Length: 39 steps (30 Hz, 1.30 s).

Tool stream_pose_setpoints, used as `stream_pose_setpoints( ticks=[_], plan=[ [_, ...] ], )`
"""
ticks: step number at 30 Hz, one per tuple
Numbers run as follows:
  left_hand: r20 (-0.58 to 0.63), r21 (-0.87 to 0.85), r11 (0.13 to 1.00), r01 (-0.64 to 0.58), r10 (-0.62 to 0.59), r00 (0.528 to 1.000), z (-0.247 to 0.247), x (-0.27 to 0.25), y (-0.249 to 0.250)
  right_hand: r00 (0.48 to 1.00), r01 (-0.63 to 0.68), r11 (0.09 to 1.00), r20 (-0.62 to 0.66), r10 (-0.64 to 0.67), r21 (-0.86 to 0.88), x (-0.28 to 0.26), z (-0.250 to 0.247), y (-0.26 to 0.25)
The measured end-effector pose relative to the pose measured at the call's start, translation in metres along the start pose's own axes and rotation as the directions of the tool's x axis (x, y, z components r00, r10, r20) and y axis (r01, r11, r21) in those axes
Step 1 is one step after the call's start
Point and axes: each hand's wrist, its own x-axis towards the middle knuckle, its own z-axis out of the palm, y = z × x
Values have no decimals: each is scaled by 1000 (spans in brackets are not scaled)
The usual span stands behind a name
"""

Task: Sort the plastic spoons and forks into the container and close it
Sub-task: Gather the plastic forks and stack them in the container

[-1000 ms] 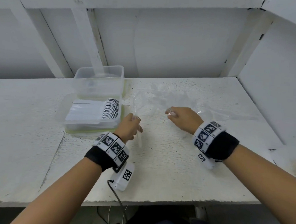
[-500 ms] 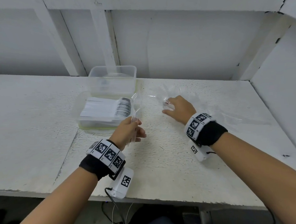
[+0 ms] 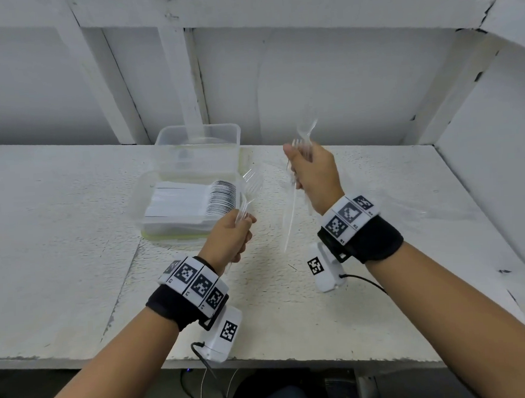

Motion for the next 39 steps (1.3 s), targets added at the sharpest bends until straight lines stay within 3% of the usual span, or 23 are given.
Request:
stream_pose_setpoints(
  ticks=[5,8,18,21,23,25,29,35,39],
  plan=[
    [5,-27,999,32,-32,999,1,-1,3,985,-133,991,102,136,-34,-13,22,21],
    [8,-9,1000,28,-28,1000,2,0,3,989,-126,990,66,130,-56,-18,30,25],
    [-30,243,955,-171,184,983,6,-3,-3,992,-125,987,-42,121,-99,-21,36,32],
    [-7,210,958,-195,201,979,8,-5,-4,995,-93,992,-56,88,-88,-22,36,32],
    [16,123,979,-165,164,986,8,-6,-3,995,-70,994,-72,64,-86,-23,38,32],
    [47,-27,998,-61,62,997,8,-5,-1,994,-58,996,-98,51,-72,-24,38,31],
    [164,-300,944,135,-88,983,6,-1,4,991,-32,999,-134,29,-17,-24,36,28],
    [228,-307,937,167,-98,969,3,-5,13,992,-96,989,-74,104,112,-19,34,28],
    [300,-325,927,188,-87,950,4,-6,16,994,-107,992,-19,108,64,-22,34,33]
  ],
)
